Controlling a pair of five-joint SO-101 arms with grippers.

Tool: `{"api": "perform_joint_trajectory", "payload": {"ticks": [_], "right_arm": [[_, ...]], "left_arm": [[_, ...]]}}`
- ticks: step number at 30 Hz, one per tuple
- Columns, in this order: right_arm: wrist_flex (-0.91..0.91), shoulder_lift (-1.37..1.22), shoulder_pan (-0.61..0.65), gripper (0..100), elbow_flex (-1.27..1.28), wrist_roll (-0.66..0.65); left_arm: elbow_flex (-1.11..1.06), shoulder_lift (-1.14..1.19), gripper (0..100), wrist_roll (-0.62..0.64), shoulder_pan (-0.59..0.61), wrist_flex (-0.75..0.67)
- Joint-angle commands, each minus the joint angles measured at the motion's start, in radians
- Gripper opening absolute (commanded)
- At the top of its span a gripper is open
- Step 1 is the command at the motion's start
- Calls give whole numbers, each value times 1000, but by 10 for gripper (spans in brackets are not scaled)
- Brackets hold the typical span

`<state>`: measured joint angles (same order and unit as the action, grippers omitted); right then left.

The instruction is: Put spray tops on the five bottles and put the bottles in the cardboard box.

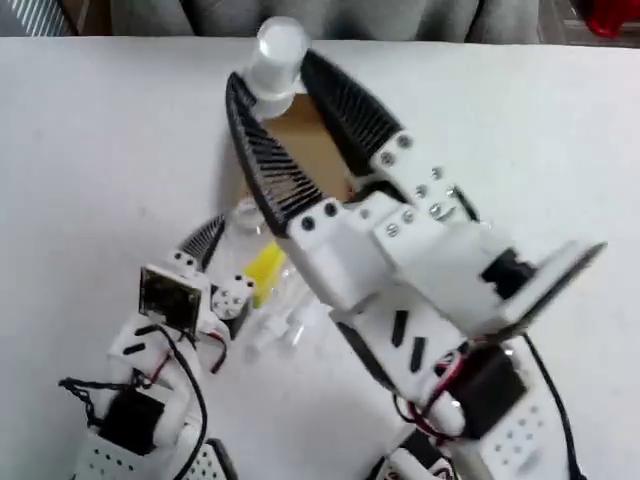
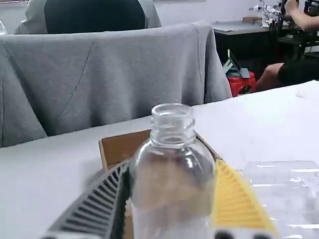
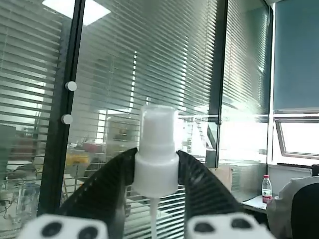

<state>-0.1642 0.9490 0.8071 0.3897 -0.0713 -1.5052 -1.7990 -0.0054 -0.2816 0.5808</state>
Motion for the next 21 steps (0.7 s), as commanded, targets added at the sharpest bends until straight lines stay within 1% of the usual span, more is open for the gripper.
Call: {"api": "perform_joint_trajectory", "payload": {"ticks": [1,7,13,17,21], "right_arm": [[148,42,1,16,143,2],[183,53,-5,16,267,2],[186,51,-81,16,321,11],[188,54,-88,16,350,12],[188,54,-91,16,344,81]], "left_arm": [[-2,-30,87,11,-12,-37],[-3,-30,87,11,-10,-35],[-3,-30,87,11,-10,-34],[-3,-30,87,11,-10,-32],[-3,-30,87,11,-10,-31]]}}
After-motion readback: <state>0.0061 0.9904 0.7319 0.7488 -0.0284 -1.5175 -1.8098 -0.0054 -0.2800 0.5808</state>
